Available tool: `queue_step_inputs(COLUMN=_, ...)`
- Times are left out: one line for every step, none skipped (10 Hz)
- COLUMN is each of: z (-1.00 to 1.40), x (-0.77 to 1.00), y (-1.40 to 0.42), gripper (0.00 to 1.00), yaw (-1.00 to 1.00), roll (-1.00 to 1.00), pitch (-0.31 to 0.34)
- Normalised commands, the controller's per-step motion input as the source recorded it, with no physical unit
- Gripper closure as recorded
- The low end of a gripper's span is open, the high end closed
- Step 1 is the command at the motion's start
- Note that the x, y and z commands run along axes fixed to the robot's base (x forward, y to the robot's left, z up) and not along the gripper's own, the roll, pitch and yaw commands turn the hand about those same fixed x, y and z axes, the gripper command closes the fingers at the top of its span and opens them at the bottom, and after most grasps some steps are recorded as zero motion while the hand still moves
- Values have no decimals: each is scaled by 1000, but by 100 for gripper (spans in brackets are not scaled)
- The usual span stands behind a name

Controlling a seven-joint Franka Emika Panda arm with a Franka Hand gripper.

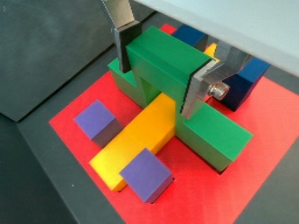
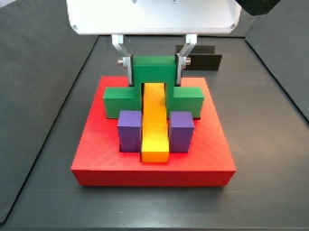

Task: Pick up the green object. Move up. Place the green object on the fixture. Regrasp the green object. Move to above the board. Insert the green object.
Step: Insert the green object.

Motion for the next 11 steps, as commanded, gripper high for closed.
queue_step_inputs(z=0, x=-6, y=-100, gripper=100, yaw=0, roll=0, pitch=0)
queue_step_inputs(z=0, x=0, y=0, gripper=100, yaw=0, roll=37, pitch=0)
queue_step_inputs(z=0, x=0, y=0, gripper=100, yaw=0, roll=71, pitch=0)
queue_step_inputs(z=0, x=0, y=17, gripper=100, yaw=-11, roll=73, pitch=0)
queue_step_inputs(z=0, x=0, y=60, gripper=100, yaw=-17, roll=71, pitch=0)
queue_step_inputs(z=0, x=0, y=57, gripper=100, yaw=-17, roll=71, pitch=0)
queue_step_inputs(z=0, x=0, y=23, gripper=100, yaw=-14, roll=77, pitch=0)
queue_step_inputs(z=0, x=0, y=69, gripper=100, yaw=-17, roll=51, pitch=0)
queue_step_inputs(z=0, x=0, y=17, gripper=100, yaw=-6, roll=26, pitch=0)
queue_step_inputs(z=0, x=0, y=0, gripper=100, yaw=0, roll=67, pitch=0)
queue_step_inputs(z=54, x=0, y=0, gripper=100, yaw=0, roll=154, pitch=14)
